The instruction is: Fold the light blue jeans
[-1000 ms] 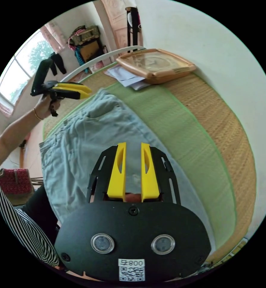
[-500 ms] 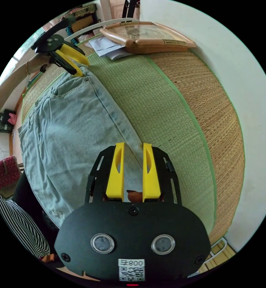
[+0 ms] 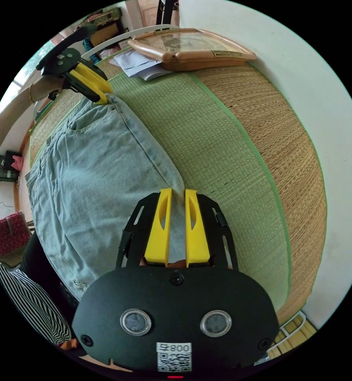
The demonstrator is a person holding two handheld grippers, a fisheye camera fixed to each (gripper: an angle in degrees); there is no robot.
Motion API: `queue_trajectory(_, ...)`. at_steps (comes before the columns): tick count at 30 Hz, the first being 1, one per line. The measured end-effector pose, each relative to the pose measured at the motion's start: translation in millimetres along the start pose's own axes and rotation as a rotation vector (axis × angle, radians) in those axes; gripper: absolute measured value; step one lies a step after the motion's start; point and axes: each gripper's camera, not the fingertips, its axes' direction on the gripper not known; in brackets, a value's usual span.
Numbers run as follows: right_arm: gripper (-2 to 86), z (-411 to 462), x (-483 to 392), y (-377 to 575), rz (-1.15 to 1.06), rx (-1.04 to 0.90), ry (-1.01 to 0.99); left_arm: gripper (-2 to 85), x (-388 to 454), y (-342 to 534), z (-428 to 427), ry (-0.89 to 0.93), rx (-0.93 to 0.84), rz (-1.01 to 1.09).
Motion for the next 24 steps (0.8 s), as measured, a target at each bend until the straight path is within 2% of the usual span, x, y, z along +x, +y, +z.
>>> queue_trajectory(12, 1.8, -9, -6, 36, 0.095, -0.009, -0.104, 2.6, 64, 10, -26, -0.140, -0.018, 0.015)
queue_trajectory(24, 1.7, -71, -80, 123, 0.096, 0.089, -0.047, 2.2, 148, 97, -79, -0.235, 0.107, 0.017)
